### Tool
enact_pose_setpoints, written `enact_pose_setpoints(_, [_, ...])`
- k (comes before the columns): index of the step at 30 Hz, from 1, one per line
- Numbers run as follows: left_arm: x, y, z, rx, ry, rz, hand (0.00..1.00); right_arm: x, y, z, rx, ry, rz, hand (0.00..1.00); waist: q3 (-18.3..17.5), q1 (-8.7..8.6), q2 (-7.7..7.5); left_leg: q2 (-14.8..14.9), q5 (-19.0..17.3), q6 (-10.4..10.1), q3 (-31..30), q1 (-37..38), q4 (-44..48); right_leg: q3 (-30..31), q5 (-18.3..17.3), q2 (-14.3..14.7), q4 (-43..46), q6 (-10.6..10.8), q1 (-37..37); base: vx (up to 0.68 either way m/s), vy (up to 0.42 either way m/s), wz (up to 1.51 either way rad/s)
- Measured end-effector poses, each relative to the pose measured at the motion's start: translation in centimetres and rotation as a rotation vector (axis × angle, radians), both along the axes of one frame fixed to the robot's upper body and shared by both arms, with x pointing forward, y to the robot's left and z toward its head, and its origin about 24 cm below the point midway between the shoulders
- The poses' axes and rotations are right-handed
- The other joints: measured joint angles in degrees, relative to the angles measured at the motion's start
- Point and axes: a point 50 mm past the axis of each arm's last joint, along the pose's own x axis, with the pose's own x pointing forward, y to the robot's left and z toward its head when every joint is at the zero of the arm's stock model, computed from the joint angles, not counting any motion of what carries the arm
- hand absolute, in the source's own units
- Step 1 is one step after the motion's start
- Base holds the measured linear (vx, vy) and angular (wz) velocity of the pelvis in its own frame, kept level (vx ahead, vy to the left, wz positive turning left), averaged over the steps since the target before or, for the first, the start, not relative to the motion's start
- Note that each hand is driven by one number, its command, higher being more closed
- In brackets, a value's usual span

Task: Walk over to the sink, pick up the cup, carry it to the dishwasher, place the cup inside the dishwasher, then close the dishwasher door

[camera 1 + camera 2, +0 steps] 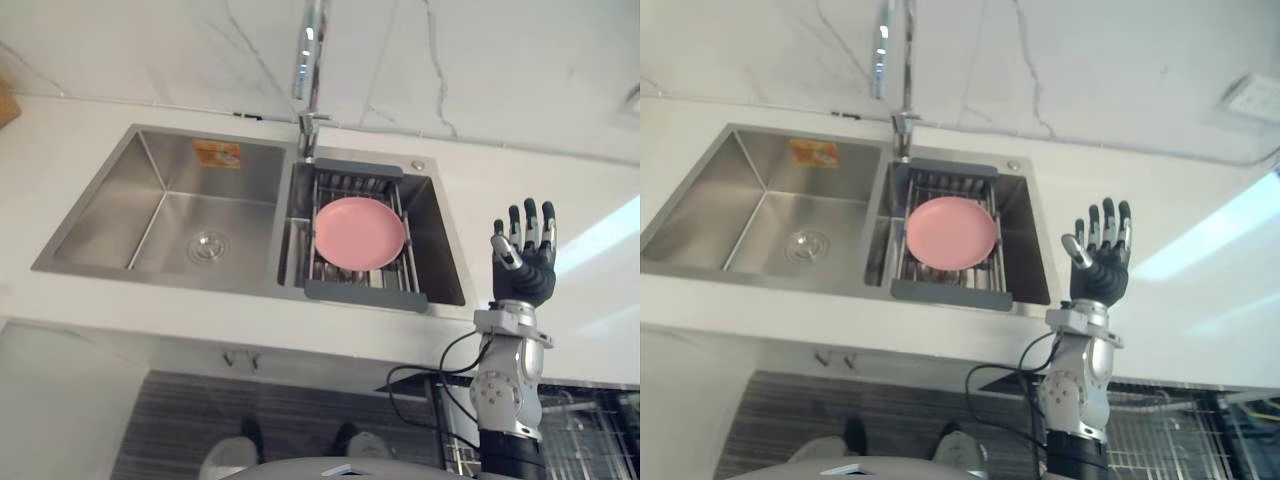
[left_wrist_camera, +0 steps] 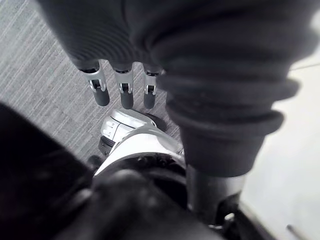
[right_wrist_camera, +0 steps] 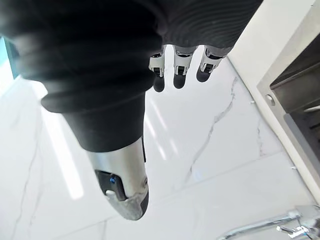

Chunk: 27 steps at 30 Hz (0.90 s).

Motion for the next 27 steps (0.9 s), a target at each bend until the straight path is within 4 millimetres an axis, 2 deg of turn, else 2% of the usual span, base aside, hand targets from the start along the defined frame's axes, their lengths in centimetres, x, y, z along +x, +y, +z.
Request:
enact_pose_setpoints(2, [-0.1, -0.2, -0.1, 0.002, 0.012, -0.028, 0.00, 0.2, -0.1, 0.3, -0.016, -0.001, 0.009, 0.00, 0.1, -0.76, 0.46, 0.9, -0.5, -0.7, 0.8, 1.1, 0.0, 0.6, 0.1, 1.2, -1.1, -0.2, 1.2, 0.10, -0.093, -0.34])
enact_pose_setpoints(7, [-0.2, 0.0, 0.0, 0.013, 0.021, -0.071, 0.00, 0.1, 0.0, 0.3, -0.114, 0.030, -0.009, 0.00, 0.2, -1.68, 0.13, 1.5, -1.7, -1.4, 1.8, 3.9, 0.0, 1.1, 0.2, 2.2, -3.5, 0.0, 4.0, 0.03, -0.032, -0.13])
enact_pose_setpoints(10, [0.1, 0.1, 0.0, 0.024, 0.009, -0.091, 0.00, -0.4, 0.4, 0.6, -0.271, 0.057, -0.037, 0.00, 0.2, -1.49, 0.10, 1.3, -1.7, -1.3, 1.8, 3.6, -0.1, 1.1, 1.0, 2.2, -4.7, 0.2, 4.4, 0.00, 0.000, 0.00])
enact_pose_setpoints(13, [0.2, 0.1, 0.0, 0.024, 0.004, -0.110, 0.00, -0.2, 0.4, 1.3, -0.541, 0.104, -0.085, 0.00, 0.2, -1.25, 0.04, 1.1, -1.8, -1.1, 1.3, 4.0, -0.1, 0.6, 1.6, 2.2, -6.3, 0.4, 6.0, 0.01, 0.007, 0.08])
enact_pose_setpoints(15, [0.2, 0.1, 0.0, 0.023, -0.003, -0.118, 0.00, 0.4, 0.2, 2.6, -0.695, 0.103, -0.085, 0.00, 0.2, -1.11, 0.00, 0.9, -1.7, -1.0, 1.0, 3.9, -0.1, -0.1, 2.1, 2.2, -7.1, 0.5, 6.4, -0.02, 0.003, 0.13])
enact_pose_setpoints(18, [0.2, 0.2, 0.0, 0.020, -0.004, -0.139, 0.00, 2.0, 0.1, 5.7, -0.920, 0.058, -0.098, 0.00, 0.1, -1.14, -0.20, 0.7, -1.4, -0.8, -0.4, 3.8, -0.3, -1.2, 2.8, 2.2, -8.7, 0.6, 8.0, -0.03, -0.004, 0.21])
enact_pose_setpoints(19, [0.2, 0.3, 0.0, 0.021, -0.002, -0.146, 0.00, 2.5, 0.3, 6.9, -1.010, 0.035, -0.104, 0.00, -0.2, -0.95, -0.27, 0.7, -1.0, -0.8, -0.6, 3.7, -0.9, -1.7, 2.8, 2.3, -8.8, 0.6, 8.0, -0.06, -0.010, 0.23])
enact_pose_setpoints(22, [0.3, 0.5, 0.1, 0.026, 0.011, -0.161, 0.00, 4.0, 1.2, 8.9, -1.202, 0.002, -0.069, 0.00, -0.7, -0.63, -0.64, 0.5, 0.9, -0.8, -2.0, 4.0, -3.2, -2.8, 2.9, 2.5, -9.0, 0.4, 7.9, -0.03, -0.016, 0.24])
enact_pose_setpoints(24, [0.4, 0.7, 0.1, 0.031, 0.017, -0.179, 0.00, 4.7, 1.5, 8.5, -1.249, 0.035, -0.021, 0.00, -0.9, -0.11, -1.02, 0.3, 1.9, -0.8, -2.7, 4.0, -4.4, -3.9, 2.9, 2.6, -9.2, 0.4, 8.0, -0.03, -0.018, 0.27])
enact_pose_setpoints(27, [0.4, 0.9, 0.2, 0.034, 0.026, -0.197, 0.00, 6.0, 2.0, 6.5, -1.380, 0.140, 0.059, 0.00, -1.1, 0.73, -1.32, 0.1, 2.3, -0.7, -3.6, 3.8, -4.4, -4.6, 2.9, 2.4, -9.2, 0.5, 8.2, -0.03, 0.004, 0.16])
